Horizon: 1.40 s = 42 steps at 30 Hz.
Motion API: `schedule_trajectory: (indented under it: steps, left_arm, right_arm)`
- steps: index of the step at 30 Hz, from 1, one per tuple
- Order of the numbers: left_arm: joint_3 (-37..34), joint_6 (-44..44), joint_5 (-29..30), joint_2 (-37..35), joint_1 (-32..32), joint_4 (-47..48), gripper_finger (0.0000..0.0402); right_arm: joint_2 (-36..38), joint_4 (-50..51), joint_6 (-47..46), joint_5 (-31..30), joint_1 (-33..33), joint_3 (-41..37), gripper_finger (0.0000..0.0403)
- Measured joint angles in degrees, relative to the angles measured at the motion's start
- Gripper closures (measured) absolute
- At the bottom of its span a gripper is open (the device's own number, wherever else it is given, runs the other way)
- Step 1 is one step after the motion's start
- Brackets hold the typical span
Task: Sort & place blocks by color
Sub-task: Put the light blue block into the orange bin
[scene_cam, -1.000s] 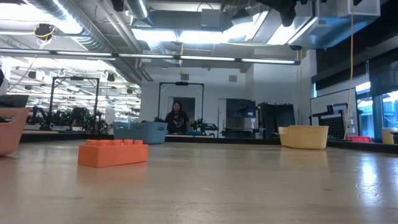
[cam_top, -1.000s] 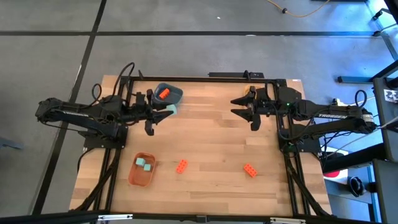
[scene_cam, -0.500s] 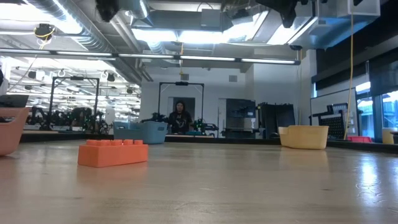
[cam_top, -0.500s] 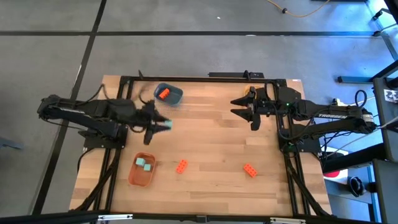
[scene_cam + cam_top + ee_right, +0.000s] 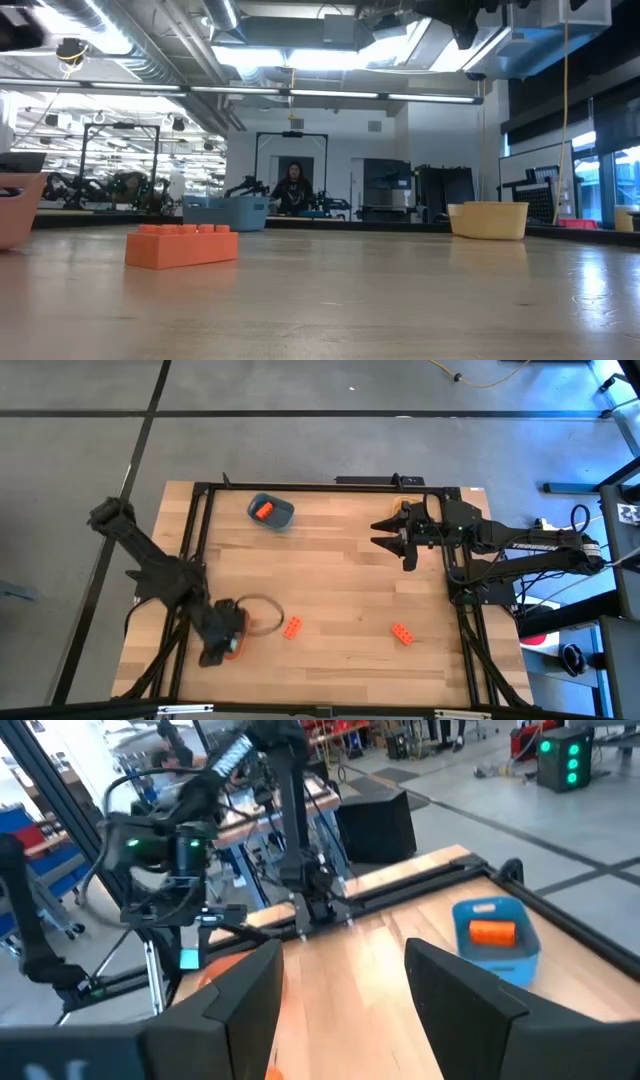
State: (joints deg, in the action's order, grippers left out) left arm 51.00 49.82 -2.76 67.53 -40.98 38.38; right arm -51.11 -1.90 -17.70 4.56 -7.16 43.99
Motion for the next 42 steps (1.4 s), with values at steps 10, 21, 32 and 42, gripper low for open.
schedule_trajectory:
  steps: [10, 21, 32, 42]
  left_arm:
    - [-0.04, 0.85, 4.48, 11.13, -5.29, 1.22, 0.0277]
    - [-0.07, -4.18, 3.06, 20.47, -5.30, 3.81, 0.0277]
    - [-0.11, -4.04, 3.53, 23.04, -5.30, 4.05, 0.0265]
    - [-0.11, -3.91, 3.08, 23.04, -5.32, 4.05, 0.0242]
  right_arm:
    - [-0.02, 3.64, 0.00, 0.02, 0.00, 0.00, 0.0189]
    - [-0.02, 3.58, -0.02, 0.00, 0.00, 0.00, 0.0189]
    - [0.00, 3.51, -0.15, 0.02, 0.00, 0.00, 0.0189]
    - [-0.02, 3.49, -0.24, 0.02, 0.00, 0.00, 0.0189]
